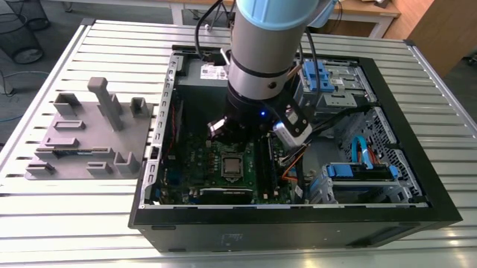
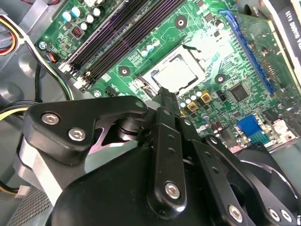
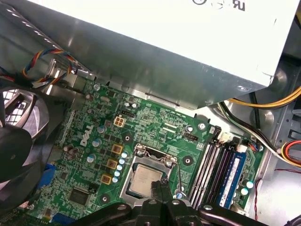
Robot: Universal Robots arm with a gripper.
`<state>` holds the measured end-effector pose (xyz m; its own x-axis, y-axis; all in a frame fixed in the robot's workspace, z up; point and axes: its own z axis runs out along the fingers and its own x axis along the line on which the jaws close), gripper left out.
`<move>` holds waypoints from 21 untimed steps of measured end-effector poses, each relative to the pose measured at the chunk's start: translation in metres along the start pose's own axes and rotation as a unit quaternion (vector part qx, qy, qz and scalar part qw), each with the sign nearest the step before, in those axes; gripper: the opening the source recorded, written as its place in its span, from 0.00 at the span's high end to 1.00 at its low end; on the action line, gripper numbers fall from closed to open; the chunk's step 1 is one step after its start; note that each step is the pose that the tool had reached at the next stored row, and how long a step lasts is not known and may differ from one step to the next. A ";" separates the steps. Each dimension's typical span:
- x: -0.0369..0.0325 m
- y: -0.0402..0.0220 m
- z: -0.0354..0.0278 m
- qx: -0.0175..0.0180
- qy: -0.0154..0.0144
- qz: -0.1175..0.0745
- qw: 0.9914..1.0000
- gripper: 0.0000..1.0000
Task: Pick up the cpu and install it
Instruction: 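Close the cpu cover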
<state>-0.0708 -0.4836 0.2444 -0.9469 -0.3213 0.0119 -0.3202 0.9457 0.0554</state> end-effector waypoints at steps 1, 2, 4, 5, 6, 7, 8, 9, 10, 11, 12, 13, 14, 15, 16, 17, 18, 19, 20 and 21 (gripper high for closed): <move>-0.0002 0.0005 0.0000 0.000 0.000 0.000 1.000 0.89; -0.0004 0.0010 0.0001 0.000 0.000 0.000 1.000 0.89; -0.0007 0.0020 0.0001 0.000 0.000 0.000 1.000 0.89; -0.0009 0.0025 0.0001 0.000 0.000 0.000 1.000 0.89; -0.0011 0.0030 0.0001 0.000 0.000 0.000 1.000 0.89; -0.0013 0.0036 0.0002 0.000 0.000 0.000 1.000 0.89; -0.0015 0.0042 0.0002 0.000 0.000 0.000 1.000 0.89; -0.0017 0.0049 0.0002 0.000 0.000 0.000 1.000 0.89; -0.0020 0.0056 0.0003 0.000 0.000 0.000 1.000 0.89; -0.0022 0.0063 0.0003 0.000 0.000 0.000 1.000 0.89; -0.0024 0.0069 0.0004 0.000 0.000 0.000 1.000 0.89; -0.0027 0.0076 0.0004 0.000 0.000 0.000 1.000 0.89; -0.0029 0.0083 0.0004 0.000 0.000 0.000 1.000 0.89; -0.0031 0.0090 0.0005 0.000 0.000 0.000 1.000 0.89; -0.0034 0.0097 0.0005 0.000 0.000 0.000 1.000 0.89; -0.0036 0.0104 0.0005 0.000 0.000 0.000 1.000 0.89; -0.0039 0.0111 0.0006 0.000 0.000 0.000 1.000 0.89; -0.0041 0.0118 0.0006 0.000 0.000 0.000 1.000 0.89; -0.0044 0.0126 0.0007 0.000 0.000 0.000 1.000 0.89; -0.0046 0.0133 0.0007 0.000 0.000 0.000 1.000 0.89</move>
<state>-0.0708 -0.4695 0.2444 -0.9469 -0.3212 0.0119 -0.3201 0.9458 0.0554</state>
